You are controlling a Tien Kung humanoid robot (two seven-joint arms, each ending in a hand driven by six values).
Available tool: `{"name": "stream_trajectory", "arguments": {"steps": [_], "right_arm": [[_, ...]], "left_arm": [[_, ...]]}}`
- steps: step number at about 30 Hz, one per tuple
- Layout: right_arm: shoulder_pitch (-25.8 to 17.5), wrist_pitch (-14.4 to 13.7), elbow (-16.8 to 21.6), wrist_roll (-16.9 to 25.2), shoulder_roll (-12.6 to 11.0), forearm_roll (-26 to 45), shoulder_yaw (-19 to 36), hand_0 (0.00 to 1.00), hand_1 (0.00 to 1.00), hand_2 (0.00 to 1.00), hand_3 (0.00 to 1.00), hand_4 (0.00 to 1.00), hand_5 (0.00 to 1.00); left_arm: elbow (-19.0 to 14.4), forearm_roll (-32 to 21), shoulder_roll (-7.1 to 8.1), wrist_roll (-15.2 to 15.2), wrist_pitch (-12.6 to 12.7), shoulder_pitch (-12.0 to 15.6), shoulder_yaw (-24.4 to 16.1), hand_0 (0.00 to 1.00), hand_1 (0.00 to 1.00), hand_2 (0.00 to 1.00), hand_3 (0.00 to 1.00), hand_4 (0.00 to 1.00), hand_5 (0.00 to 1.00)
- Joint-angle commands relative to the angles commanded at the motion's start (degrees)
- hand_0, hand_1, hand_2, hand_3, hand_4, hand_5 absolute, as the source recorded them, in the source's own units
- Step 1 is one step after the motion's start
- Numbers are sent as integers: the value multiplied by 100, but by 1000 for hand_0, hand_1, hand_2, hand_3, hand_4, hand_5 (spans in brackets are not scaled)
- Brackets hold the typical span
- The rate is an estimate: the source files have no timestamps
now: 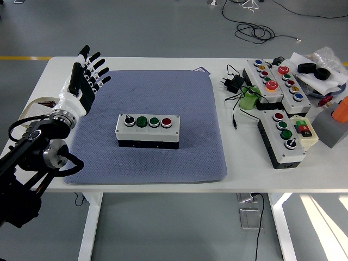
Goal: Pick up the button,place it on the desk,press the button,press the button
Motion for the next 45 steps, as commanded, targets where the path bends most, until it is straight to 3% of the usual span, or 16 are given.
{"name": "stream_trajectory", "arguments": {"steps": [5, 10, 23, 35, 45], "right_arm": [[4, 5, 0, -1, -1, -15, 18, 787, 797, 817, 751, 412, 479], [12, 7, 0, -1, -4, -19, 28, 787, 797, 817, 751, 412, 479], [39, -1, 0, -8, -1, -12, 25, 787, 797, 817, 751, 412, 479], [51, 5, 0, -8, 4, -8, 11, 787, 797, 817, 751, 412, 479], [62, 16, 0, 3, -1, -5, 8, 787, 797, 817, 751, 412, 479]], "left_arm": [[280, 252, 64, -97, -689, -8, -19, 826, 871, 898, 895, 697, 983], [427, 245, 114, -184, -1000, -19, -86, 817, 856, 879, 876, 696, 990], [771, 560, 244, -299, -1188, -5, -268, 815, 849, 866, 853, 692, 982], [851, 773, 348, -265, -1299, 114, -411, 808, 822, 843, 835, 693, 982], [898, 859, 327, -276, -1325, 211, -631, 783, 784, 808, 823, 702, 994]]}}
